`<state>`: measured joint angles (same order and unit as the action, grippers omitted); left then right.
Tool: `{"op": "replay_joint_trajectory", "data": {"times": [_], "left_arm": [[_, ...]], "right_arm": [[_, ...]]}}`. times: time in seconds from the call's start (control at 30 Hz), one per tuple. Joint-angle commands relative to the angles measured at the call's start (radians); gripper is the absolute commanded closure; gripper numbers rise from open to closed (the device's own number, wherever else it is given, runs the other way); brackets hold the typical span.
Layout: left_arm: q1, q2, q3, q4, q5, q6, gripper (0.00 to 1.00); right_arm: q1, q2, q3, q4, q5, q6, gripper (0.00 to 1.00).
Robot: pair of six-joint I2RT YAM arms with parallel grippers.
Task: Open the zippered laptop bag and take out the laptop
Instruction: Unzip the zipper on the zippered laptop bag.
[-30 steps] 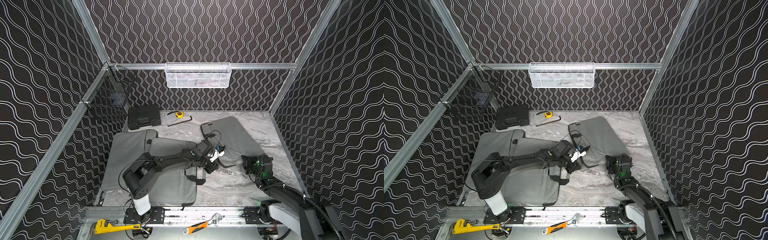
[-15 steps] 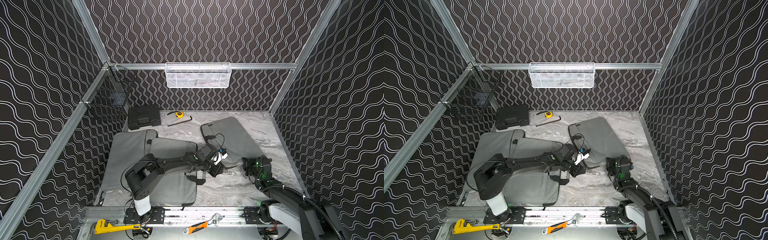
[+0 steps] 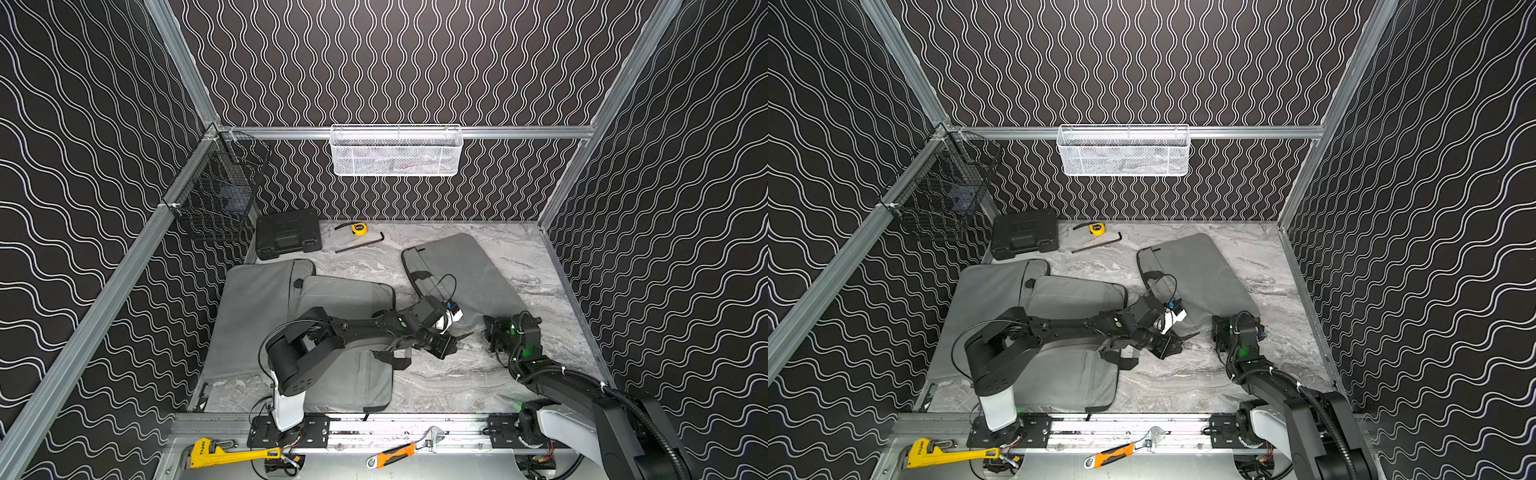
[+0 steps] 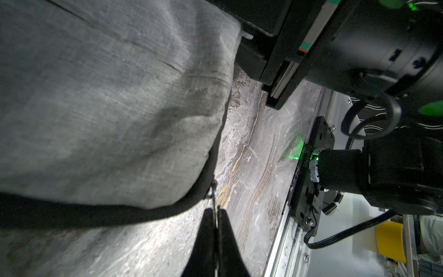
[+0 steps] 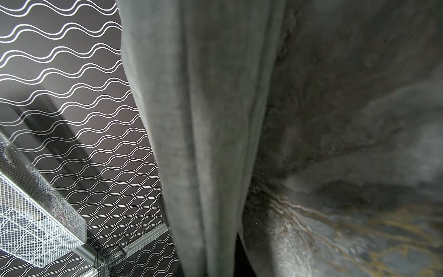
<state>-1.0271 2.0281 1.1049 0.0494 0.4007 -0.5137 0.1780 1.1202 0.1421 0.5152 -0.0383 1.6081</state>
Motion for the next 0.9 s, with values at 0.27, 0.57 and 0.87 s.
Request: {"op": "replay_joint_trajectory", "data": {"times": [0.27, 0.57, 0.87], "left_arm": [[-0.011, 0.062, 0.088, 0.068, -0.029, -0.07, 1.0], [-0.011, 0.127, 0.175, 0.084, -0.022, -0.08, 1.0], [-0.009, 0.057, 0.188, 0.036, -0.049, -0.027, 0.72]], "right_arm": [[0.06, 0.035, 0.002, 0.144, 0.014, 0.067, 1.0], [0.105, 0.004, -0.01, 0.119, 0.021, 0.082, 1.0], [0.112, -0.026, -0.048, 0.125, 0.056, 0.116, 1.0]]}}
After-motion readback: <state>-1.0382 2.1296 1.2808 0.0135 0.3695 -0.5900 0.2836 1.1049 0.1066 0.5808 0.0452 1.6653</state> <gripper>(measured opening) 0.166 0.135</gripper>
